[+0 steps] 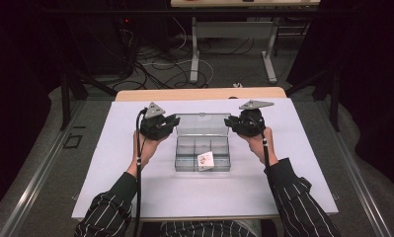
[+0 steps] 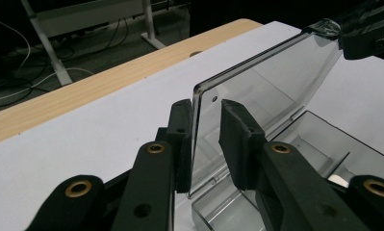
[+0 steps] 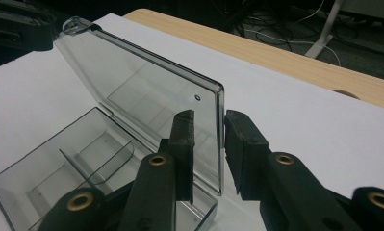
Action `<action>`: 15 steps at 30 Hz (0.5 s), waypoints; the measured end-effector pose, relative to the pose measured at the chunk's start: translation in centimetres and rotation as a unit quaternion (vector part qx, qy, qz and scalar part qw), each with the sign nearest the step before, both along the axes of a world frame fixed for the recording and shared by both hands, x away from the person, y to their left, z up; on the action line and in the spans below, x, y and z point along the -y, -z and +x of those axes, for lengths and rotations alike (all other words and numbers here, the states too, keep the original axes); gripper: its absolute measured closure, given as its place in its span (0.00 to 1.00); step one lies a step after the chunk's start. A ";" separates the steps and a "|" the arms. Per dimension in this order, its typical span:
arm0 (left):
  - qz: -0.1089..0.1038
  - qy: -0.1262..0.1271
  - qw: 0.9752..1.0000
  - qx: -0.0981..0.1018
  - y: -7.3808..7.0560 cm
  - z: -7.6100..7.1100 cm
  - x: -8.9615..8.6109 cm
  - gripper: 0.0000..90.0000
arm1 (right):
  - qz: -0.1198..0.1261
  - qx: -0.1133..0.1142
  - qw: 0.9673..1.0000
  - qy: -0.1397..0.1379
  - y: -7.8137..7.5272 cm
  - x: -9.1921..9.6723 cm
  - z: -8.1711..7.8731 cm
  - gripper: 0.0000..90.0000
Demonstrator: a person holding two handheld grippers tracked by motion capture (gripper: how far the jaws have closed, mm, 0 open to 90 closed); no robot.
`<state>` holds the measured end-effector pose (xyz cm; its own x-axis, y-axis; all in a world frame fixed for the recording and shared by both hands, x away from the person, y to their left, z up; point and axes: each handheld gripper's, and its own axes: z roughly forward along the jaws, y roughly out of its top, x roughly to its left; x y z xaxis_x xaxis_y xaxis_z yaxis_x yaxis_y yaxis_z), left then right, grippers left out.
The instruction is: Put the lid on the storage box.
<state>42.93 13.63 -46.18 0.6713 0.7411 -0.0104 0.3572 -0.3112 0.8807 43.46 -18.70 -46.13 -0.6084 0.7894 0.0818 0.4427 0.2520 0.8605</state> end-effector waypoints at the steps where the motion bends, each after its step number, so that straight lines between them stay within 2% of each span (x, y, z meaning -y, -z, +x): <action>1: 0.000 0.001 1.000 0.002 0.0 -0.1 0.0 0.83 | -0.001 0.005 1.000 -0.004 0.0 0.0 -0.1 0.82; 4: 0.005 0.002 1.000 0.004 0.0 -0.6 0.1 0.83 | -0.011 0.005 1.000 -0.003 0.1 0.0 -0.5 0.82; 5: 0.007 0.004 1.000 0.005 0.0 -0.7 0.1 0.83 | -0.009 -0.001 1.000 -0.004 0.1 -0.1 -0.7 0.82; 10: 0.010 0.003 1.000 0.010 0.1 -1.4 0.2 0.81 | -0.021 0.004 1.000 -0.009 0.2 -0.1 -1.2 0.81; 11: 0.012 0.004 1.000 0.012 0.1 -1.5 0.2 0.81 | -0.022 -0.004 1.000 -0.009 0.2 -0.1 -1.4 0.81; 15: 0.015 0.004 1.000 0.015 0.2 -2.0 0.2 0.81 | -0.028 0.004 1.000 -0.014 0.3 -0.1 -1.8 0.79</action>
<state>40.96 13.41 -46.37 0.6764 0.7359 0.0312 0.3289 -0.3397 0.8812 41.68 -18.56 -46.39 -0.6309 0.7751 0.0341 0.4287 0.3117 0.8480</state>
